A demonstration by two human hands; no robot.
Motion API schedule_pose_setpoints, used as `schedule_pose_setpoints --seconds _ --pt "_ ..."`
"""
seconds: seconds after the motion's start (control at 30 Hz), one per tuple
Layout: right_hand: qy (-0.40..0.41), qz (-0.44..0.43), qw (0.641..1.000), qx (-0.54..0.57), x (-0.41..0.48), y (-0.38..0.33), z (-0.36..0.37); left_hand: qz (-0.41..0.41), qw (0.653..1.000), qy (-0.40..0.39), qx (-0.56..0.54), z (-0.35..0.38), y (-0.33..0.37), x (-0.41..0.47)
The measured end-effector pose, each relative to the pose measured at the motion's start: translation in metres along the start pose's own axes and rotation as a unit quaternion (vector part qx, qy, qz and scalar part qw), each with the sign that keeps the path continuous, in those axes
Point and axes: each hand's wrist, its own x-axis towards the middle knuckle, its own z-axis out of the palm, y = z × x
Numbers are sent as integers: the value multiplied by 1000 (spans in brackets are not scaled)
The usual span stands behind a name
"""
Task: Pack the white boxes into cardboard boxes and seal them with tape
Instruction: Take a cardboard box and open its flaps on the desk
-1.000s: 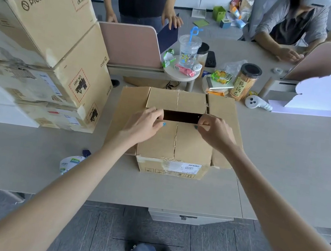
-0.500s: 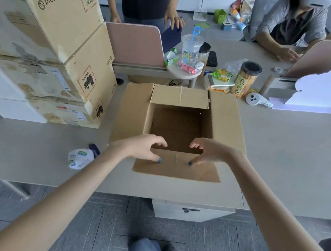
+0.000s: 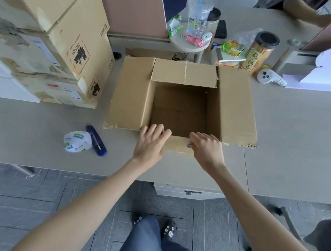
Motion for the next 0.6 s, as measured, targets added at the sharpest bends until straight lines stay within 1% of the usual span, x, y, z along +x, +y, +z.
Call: schedule_pose_setpoints --seconds 0.07,0.13,0.23,0.33,0.37,0.43,0.53,0.6 --pt "13 -2 1000 6 1 -1 1 -10 1000 7 10 1 2 1" --pt "12 -10 1000 7 1 -1 -1 -9 1000 -9 12 -1 3 1" --pt "-14 -31 999 5 -3 2 -5 15 999 -49 -6 -11 -3 1" --pt "-11 -80 997 -9 -6 8 -12 50 995 -80 -27 -23 -11 1" --pt "-5 -95 995 -10 -6 11 -15 59 995 -78 -28 -27 -14 1" --pt "0 -111 994 -9 -3 14 -20 61 996 -50 -34 -34 -18 3" --pt "12 -113 994 1 7 16 -28 55 998 1 -44 -44 -23 13" --pt "18 -109 994 -5 16 16 -31 56 998 10 -38 -48 -26 24"
